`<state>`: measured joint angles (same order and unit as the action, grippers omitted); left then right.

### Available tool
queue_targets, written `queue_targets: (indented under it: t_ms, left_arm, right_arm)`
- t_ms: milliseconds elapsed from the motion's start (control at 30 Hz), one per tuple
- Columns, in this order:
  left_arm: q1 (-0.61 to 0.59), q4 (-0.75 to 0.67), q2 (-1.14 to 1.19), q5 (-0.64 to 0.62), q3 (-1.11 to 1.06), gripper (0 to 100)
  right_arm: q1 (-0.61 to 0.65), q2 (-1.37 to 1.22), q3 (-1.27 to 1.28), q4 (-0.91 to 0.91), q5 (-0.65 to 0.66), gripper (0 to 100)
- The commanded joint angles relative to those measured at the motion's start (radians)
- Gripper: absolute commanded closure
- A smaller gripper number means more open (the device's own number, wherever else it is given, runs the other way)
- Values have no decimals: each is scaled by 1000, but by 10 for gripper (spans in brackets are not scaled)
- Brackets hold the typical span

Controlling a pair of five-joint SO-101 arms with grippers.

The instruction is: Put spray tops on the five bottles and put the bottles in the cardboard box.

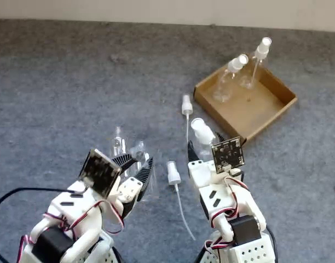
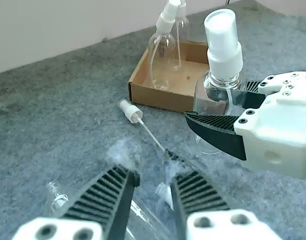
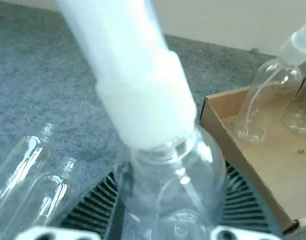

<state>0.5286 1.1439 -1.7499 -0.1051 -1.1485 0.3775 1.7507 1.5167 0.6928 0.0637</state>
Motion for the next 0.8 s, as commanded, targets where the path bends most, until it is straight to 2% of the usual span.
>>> queue_targets:
  t_ms: [0,167,333,467,767]
  left_arm:
    - [-1,3,-71,12,-1,954]
    - [-79,-5,-65,12,-28,954]
    - [-225,-153,-73,12,-147,954]
    - [-300,-239,-73,12,-206,954]
    - [-305,-239,-73,12,-262,954]
  right_arm:
    - [-41,-1,-107,-25,0,805]
    - [-254,-1,-177,-27,0,805]
    - [-401,-1,-206,-30,0,805]
    - [-478,-1,-206,-30,0,805]
    - [-544,-13,-203,-114,0,807]
